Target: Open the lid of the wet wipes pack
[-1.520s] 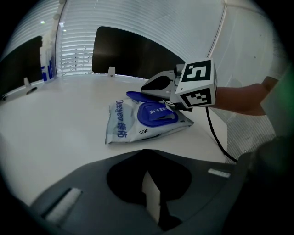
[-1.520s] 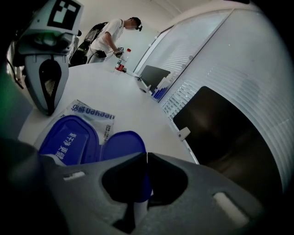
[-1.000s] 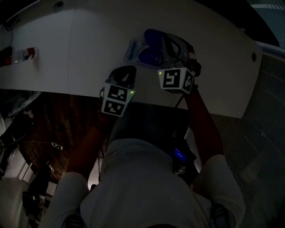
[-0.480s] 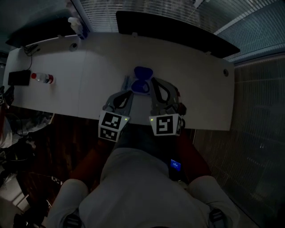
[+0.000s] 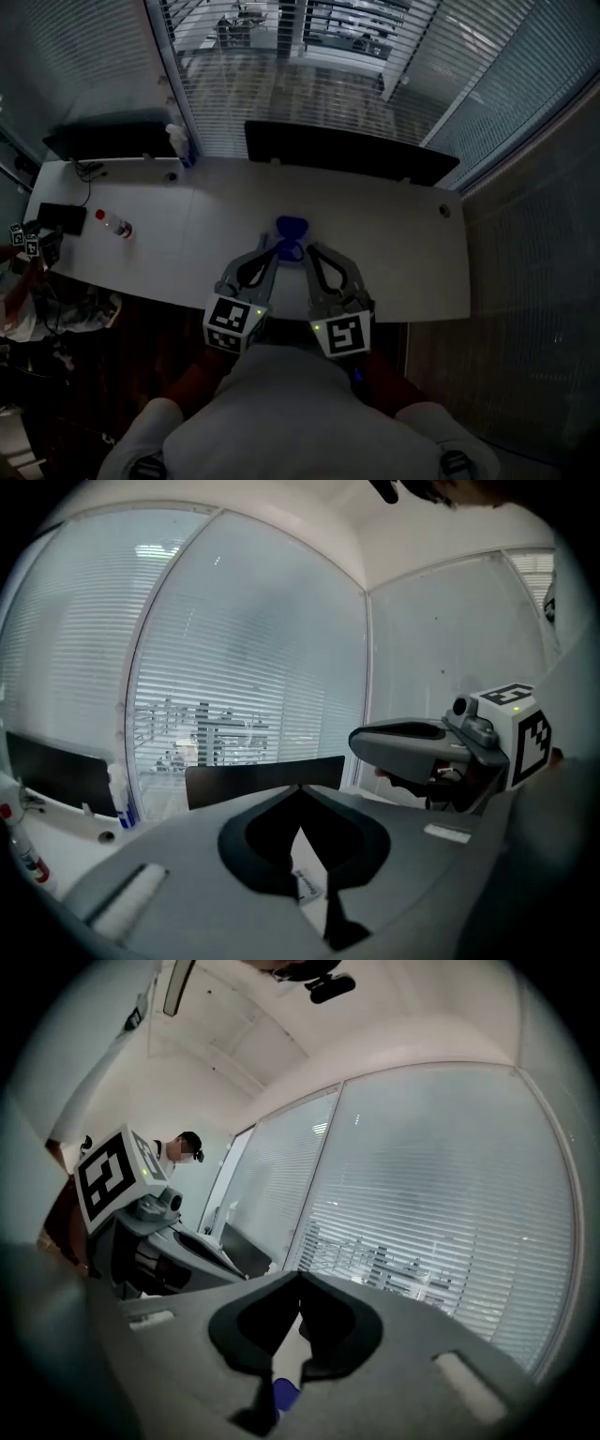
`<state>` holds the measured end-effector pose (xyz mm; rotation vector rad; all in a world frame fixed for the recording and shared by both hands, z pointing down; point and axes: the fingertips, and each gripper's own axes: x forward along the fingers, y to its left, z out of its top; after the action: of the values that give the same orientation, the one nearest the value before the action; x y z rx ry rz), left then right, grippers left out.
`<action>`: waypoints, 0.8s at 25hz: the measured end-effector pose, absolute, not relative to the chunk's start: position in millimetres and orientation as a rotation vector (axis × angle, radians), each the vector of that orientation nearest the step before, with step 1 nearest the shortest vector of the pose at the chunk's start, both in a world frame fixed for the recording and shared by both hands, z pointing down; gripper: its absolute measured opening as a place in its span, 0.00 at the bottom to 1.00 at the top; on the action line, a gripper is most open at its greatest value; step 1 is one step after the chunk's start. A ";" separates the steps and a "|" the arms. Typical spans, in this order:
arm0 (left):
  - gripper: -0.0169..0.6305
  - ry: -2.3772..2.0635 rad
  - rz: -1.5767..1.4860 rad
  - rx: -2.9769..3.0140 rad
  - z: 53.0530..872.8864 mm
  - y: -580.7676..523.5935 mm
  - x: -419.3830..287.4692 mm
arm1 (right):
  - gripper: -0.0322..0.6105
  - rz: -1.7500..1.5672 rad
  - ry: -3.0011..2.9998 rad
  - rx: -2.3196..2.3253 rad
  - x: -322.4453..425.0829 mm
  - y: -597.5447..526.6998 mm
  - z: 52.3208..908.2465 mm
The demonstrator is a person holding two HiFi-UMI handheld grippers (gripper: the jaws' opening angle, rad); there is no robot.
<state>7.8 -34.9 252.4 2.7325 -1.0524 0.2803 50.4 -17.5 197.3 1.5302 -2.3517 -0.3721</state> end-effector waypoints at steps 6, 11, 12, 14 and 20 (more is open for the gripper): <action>0.03 -1.062 0.163 2.744 236.4 -10.7 2.4 | 0.05 -0.311 -2.452 1.598 51.4 11.6 186.1; 0.03 -1.040 0.127 2.749 231.3 -3.3 8.4 | 0.05 -0.211 -2.487 1.696 62.4 24.9 182.9; 0.03 -1.036 0.122 2.753 232.7 -3.6 9.9 | 0.05 -0.199 -2.487 1.699 63.6 25.3 186.0; 0.03 -1.024 0.118 2.760 234.5 -3.3 13.2 | 0.05 -0.192 -2.475 1.696 65.4 26.7 191.0; 0.03 -1.003 0.112 2.775 228.3 -1.8 25.0 | 0.05 -0.182 -2.489 1.717 72.2 27.5 181.4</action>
<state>25.0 -1.8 228.3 2.7746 -1.0034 0.1117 72.2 27.5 181.4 1.7174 -2.4892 -0.1817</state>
